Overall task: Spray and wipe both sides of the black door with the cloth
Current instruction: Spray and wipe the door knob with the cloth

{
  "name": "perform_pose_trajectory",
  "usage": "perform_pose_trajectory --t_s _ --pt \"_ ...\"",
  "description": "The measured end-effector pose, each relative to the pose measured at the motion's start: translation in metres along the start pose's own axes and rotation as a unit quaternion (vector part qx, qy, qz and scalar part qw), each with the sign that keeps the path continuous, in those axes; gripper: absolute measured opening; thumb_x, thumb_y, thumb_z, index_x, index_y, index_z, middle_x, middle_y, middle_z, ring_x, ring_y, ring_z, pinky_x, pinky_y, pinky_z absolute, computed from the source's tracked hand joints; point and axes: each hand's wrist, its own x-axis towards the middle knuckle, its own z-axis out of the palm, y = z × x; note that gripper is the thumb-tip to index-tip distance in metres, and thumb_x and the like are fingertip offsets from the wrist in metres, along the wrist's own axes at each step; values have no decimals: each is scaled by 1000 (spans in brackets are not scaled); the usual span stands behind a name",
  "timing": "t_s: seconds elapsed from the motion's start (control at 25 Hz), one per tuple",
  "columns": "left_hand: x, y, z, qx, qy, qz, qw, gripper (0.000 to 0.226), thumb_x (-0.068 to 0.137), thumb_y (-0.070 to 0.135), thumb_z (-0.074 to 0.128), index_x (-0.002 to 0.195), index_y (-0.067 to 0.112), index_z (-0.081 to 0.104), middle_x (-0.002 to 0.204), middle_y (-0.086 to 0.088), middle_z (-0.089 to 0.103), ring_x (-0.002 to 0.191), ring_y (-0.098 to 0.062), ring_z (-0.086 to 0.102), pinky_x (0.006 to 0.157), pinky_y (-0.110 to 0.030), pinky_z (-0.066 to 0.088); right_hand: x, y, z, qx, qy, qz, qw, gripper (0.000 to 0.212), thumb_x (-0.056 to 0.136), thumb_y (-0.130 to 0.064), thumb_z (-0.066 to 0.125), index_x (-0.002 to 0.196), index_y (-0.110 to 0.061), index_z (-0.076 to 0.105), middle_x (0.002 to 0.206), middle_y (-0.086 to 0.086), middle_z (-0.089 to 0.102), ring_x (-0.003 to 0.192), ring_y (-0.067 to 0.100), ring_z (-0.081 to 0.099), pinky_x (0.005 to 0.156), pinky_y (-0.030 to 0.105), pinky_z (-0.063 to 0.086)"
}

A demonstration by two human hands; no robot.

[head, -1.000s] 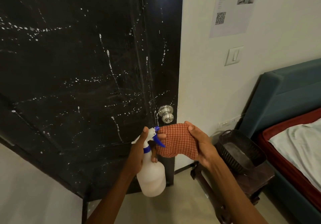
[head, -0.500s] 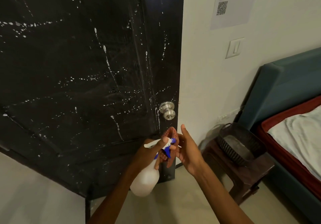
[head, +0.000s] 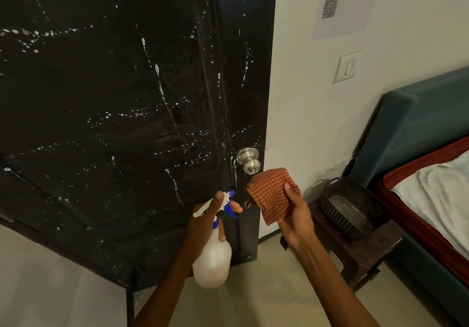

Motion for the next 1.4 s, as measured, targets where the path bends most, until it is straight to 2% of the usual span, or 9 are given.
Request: perform_pose_trajectory --t_s 0.2,0.48,0.6,0.72,0.84,0.96,1.16,1.32,1.4 --pt "23 5 4 27 12 37 999 59 78 73 52 80 16 68 85 -3 76 54 2 66 47 -6 47 17 -12 -8 50 16 -33 998 34 96 -8 62 130 -9 60 114 9 72 105 29 68 86 42 61" --pt "41 15 1 47 -38 12 998 38 96 42 42 86 14 66 90 -9 73 57 1 66 52 -9 50 22 -33 3 -49 -16 -51 997 36 95 -22 65 130 -14 60 129 15 68 118 37 65 101 55 53" --pt "38 9 -11 22 -80 -27 996 39 101 35 45 126 8 57 135 -15 57 109 -21 61 93 -30 47 8 -48 7 -228 -63 -37 971 38 89 -28 70 124 -14 65 119 14 72 107 35 71 92 59 57" --pt "54 10 -7 11 -57 -86 995 73 86 64 57 141 16 50 147 -9 48 131 -29 49 111 -45 37 -1 -57 13 -337 -104 -12 936 47 80 -34 76 120 -10 68 119 16 72 110 35 69 99 55 54" --pt "57 0 -11 -6 -104 -125 987 68 70 77 57 108 23 74 99 -10 72 88 -26 66 84 -43 55 -7 -59 17 -342 -125 10 931 39 85 -26 74 119 -9 68 113 11 75 111 35 68 97 49 56" --pt "56 -6 -13 -32 -133 -145 980 55 84 66 52 72 16 73 59 -9 58 48 -19 49 50 -27 43 -11 -55 15 -302 -166 30 938 43 82 -12 68 124 -5 66 121 16 72 114 37 68 99 50 55" --pt "64 -9 -21 -8 -119 -131 984 55 90 66 45 86 19 74 77 -9 72 51 -18 58 52 -27 45 -11 -46 11 -358 -140 -28 923 31 97 -1 55 125 -10 67 120 12 72 112 33 68 97 46 57" --pt "63 -12 -24 36 -77 -111 990 54 87 61 58 107 12 69 91 -11 71 91 -33 70 69 -39 53 -6 -26 14 -416 -48 -103 902 18 102 -17 59 118 -15 66 113 11 72 97 28 74 84 48 63" --pt "58 -13 -18 97 -78 -51 991 39 98 43 50 110 10 66 78 3 70 77 -14 69 69 -29 54 -4 -12 17 -373 11 -117 920 16 101 -18 62 114 -11 66 108 15 73 86 26 77 73 43 65"
